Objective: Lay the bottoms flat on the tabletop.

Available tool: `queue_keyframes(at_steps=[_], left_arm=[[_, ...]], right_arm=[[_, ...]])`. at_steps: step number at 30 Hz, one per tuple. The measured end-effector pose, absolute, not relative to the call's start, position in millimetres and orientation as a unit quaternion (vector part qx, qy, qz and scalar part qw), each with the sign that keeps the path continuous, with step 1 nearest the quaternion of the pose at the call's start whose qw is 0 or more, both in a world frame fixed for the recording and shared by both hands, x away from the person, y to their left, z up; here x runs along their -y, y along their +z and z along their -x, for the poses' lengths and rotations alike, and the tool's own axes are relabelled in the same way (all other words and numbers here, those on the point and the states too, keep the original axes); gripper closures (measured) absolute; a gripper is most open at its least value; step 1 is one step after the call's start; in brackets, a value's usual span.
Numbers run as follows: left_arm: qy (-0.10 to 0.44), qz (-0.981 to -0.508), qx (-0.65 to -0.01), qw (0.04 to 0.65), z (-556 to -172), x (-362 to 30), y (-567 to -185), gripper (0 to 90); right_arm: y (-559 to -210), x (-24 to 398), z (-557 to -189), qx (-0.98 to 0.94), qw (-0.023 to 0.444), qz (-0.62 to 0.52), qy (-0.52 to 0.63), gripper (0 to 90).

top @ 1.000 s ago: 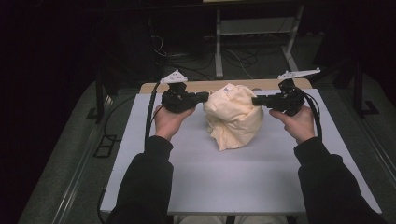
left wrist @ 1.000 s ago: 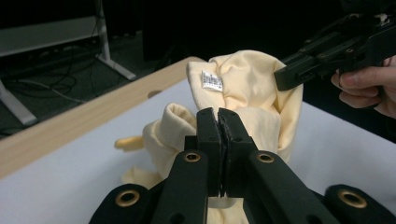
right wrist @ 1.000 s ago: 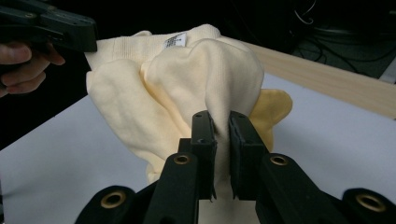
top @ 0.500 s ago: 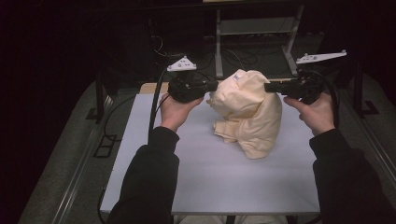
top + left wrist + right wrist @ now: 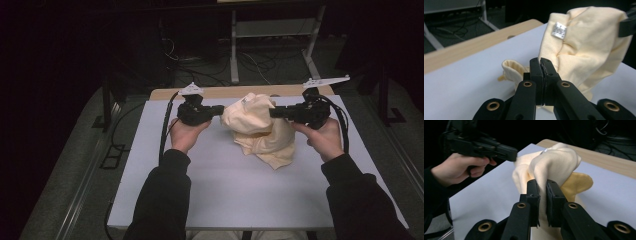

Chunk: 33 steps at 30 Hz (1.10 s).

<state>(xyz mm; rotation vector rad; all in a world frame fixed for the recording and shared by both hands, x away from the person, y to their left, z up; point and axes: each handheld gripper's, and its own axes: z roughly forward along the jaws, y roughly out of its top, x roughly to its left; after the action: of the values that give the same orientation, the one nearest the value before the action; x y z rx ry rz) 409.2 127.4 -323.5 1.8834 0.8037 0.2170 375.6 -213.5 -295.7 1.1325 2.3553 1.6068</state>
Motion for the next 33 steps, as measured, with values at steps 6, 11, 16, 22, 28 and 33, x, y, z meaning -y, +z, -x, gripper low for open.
queue_keyframes(at_steps=[6,11,16,22,28,33], left_arm=[[0.085,-0.778,-0.353,0.512,-407.1,-139.7,-336.3,87.7],[0.085,-0.777,-0.359,0.51,-405.7,-145.5,-339.4,87.6],[0.081,-0.778,-0.363,0.507,-405.2,-148.5,-344.1,87.6],[0.075,-0.778,-0.369,0.503,-404.8,-151.3,-350.8,87.5],[0.072,-0.776,-0.375,0.502,-401.9,-156.2,-358.2,86.6],[0.062,-0.755,-0.39,0.524,-399.3,-167.1,-363.1,75.0]], right_arm=[[-303.9,197.3,-375.4,-0.771,0.02,-0.362,0.524,80.7],[-307.6,190.4,-376.1,-0.771,0.013,-0.36,0.525,80.6],[-313.1,186.0,-376.8,-0.771,0.004,-0.361,0.525,80.5],[-319.8,183.6,-378.1,-0.77,-0.004,-0.363,0.525,80.4],[-326.4,179.0,-378.0,-0.77,-0.012,-0.362,0.525,80.2],[-332.7,174.1,-379.2,-0.778,-0.011,-0.366,0.511,80.3]])
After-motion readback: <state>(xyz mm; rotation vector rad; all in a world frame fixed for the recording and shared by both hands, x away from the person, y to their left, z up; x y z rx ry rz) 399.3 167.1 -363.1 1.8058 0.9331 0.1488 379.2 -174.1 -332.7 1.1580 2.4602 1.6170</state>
